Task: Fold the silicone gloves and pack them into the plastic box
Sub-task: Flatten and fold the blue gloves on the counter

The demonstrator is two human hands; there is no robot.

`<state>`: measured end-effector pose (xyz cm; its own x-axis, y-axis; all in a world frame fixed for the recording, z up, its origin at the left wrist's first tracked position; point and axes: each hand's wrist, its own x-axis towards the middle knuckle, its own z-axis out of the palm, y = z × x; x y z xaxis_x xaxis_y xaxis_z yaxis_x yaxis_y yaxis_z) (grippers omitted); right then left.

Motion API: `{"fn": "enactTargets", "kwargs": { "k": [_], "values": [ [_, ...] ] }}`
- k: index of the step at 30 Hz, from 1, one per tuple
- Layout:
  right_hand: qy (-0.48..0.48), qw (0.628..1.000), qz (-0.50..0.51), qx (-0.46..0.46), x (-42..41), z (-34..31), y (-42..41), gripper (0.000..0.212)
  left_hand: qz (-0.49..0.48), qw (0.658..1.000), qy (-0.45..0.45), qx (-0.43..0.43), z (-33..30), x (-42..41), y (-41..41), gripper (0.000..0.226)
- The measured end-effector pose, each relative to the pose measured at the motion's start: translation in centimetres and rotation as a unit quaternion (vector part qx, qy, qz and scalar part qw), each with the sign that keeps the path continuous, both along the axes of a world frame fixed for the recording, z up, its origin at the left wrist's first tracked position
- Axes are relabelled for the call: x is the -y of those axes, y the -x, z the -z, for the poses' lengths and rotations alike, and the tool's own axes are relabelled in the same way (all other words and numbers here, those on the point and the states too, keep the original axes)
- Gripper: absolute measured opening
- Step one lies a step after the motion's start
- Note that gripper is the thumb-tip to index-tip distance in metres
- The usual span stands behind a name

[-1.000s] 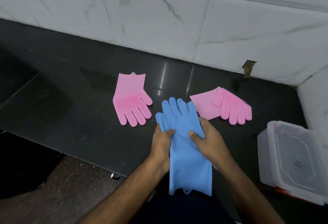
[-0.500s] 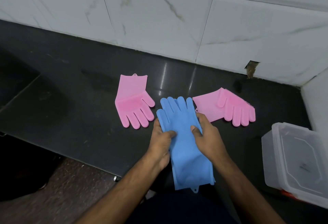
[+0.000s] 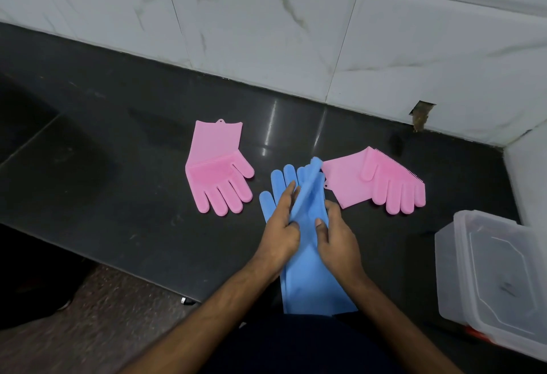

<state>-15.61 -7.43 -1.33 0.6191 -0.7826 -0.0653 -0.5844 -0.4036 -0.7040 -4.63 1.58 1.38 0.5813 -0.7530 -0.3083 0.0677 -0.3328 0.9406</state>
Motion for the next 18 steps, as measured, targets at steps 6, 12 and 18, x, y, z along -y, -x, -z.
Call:
{"fn": "enactTargets", "kwargs": {
  "k": [6,12,18],
  "values": [
    [-0.006,1.000,-0.015,0.012,0.6,0.2,-0.2,0.044,-0.095,0.991,0.007,-0.096,1.0,0.2,-0.2,0.054],
    [-0.035,0.999,-0.012,0.025,1.4,0.4,-0.1,0.054,-0.171,0.972,0.008,-0.163,1.4,-0.4,-0.1,0.027],
    [-0.038,0.999,-0.027,0.022,1.8,0.2,-0.2,0.059,-0.174,0.976,-0.031,-0.129,1.7,-0.3,-0.3,0.017]
  ]
}}
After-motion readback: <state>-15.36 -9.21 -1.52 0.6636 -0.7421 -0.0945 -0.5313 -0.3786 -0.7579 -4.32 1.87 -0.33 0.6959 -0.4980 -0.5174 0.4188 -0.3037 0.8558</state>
